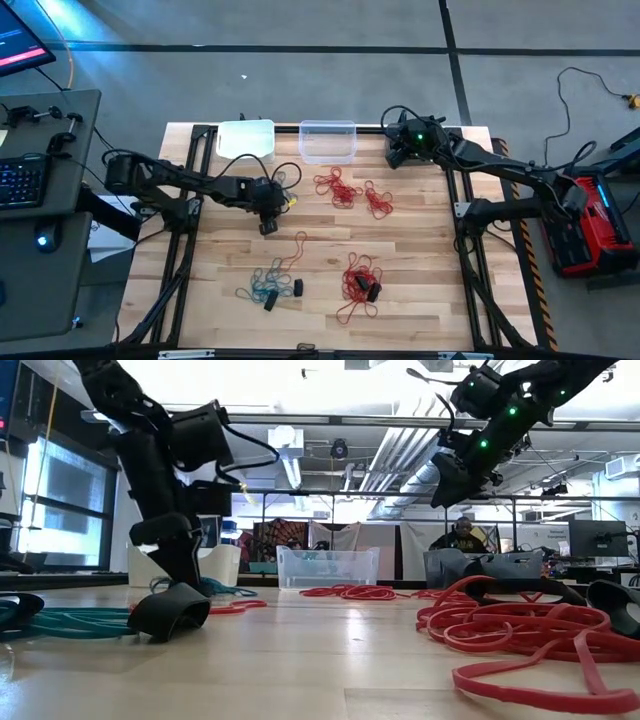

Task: Sort rubber bands into baskets
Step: Put the black rubber band into the black bin

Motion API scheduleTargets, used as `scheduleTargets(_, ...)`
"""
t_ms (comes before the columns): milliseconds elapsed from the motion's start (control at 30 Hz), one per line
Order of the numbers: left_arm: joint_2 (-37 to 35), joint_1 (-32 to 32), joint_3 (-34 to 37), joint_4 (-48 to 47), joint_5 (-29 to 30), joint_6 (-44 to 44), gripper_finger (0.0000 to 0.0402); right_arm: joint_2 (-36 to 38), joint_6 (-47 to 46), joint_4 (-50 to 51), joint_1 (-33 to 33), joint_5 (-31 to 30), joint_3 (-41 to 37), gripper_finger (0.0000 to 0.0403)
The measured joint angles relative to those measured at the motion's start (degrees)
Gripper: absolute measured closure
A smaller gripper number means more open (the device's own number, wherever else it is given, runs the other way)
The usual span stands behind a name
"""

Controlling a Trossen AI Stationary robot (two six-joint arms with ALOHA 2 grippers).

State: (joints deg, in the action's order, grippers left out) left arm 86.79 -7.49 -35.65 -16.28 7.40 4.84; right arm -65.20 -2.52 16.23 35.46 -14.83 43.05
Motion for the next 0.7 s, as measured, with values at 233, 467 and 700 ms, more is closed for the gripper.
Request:
scheduleTargets(233,-0.1,0.04,-1.64,-1.51,-2.04,-1.07,0.037,-0.01,0.0,0.04,0.0,0.0,0.0,0.0214)
scheduleTargets(467,-0.88,1.4,-5.14,-1.41,-13.72,-4.41,0.0394,-0.01,0.0,0.74,-0.77,0.0,0.0,0.0214)
scheduleTargets(700,-0.93,5.41,-6.41,-1.3,-12.92,-4.04,0.0381,-0.01,0.0,0.7,-2.38,0.0,0.0,0.0214)
